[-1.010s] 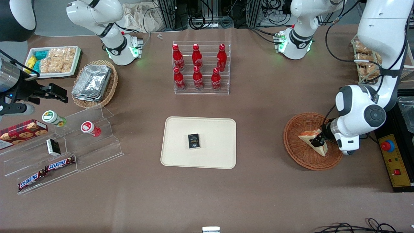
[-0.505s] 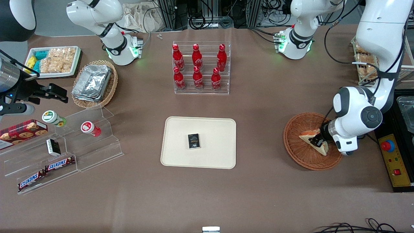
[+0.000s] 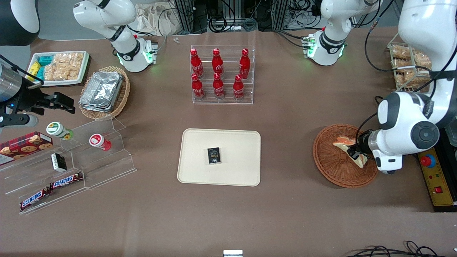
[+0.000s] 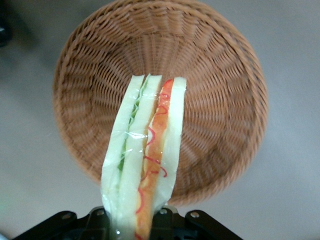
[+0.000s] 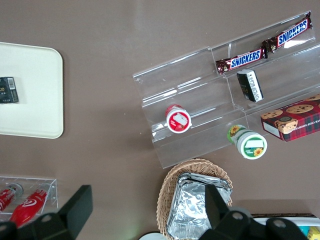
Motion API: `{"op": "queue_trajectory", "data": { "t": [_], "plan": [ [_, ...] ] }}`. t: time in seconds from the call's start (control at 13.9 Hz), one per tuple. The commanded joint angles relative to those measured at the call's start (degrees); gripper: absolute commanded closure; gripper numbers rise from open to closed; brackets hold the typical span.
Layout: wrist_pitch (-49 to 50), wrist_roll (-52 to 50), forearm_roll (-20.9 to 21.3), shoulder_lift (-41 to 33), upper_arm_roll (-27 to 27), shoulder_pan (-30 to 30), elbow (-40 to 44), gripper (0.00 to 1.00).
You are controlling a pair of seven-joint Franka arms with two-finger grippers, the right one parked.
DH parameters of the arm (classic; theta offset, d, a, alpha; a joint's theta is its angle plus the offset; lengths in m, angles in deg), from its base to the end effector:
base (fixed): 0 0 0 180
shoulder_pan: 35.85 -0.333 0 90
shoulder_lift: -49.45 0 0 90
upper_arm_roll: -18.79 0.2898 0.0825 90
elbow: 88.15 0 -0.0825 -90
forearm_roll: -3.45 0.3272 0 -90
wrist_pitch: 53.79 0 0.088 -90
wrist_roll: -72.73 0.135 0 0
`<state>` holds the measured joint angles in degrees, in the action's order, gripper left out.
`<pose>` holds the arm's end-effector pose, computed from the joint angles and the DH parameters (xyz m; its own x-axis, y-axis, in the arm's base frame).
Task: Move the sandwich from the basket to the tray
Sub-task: 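Carry the sandwich with the left gripper over to the cream tray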
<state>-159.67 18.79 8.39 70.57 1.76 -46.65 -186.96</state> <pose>0.5575 -0.0406 0.3372 0.6741 0.7217 -0.1572 0.7028 -0.6922 -0.1644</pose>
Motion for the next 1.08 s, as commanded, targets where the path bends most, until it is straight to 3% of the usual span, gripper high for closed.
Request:
{"op": "queue_trajectory", "data": {
  "t": [0.0, 0.14, 0.29, 0.43, 0.65, 1.01],
  "plan": [
    [11.6, 2.9, 0.5, 0.2, -3.3, 0.9, 10.0, 1.00],
    [15.3, 3.9, 0.6, 0.9, -8.6, 1.2, 16.9, 1.00],
    [14.7, 9.0, 1.6, 1.3, -12.6, 3.6, 18.4, 1.00],
    [13.0, 13.5, 2.7, 4.5, -12.8, 10.0, 19.4, 1.00],
    [9.2, 12.2, 5.8, 12.0, -12.7, 18.7, 21.6, 1.00],
    [-7.8, 4.6, 10.9, 24.2, -12.5, 24.6, 21.6, 1.00]
  ]
}}
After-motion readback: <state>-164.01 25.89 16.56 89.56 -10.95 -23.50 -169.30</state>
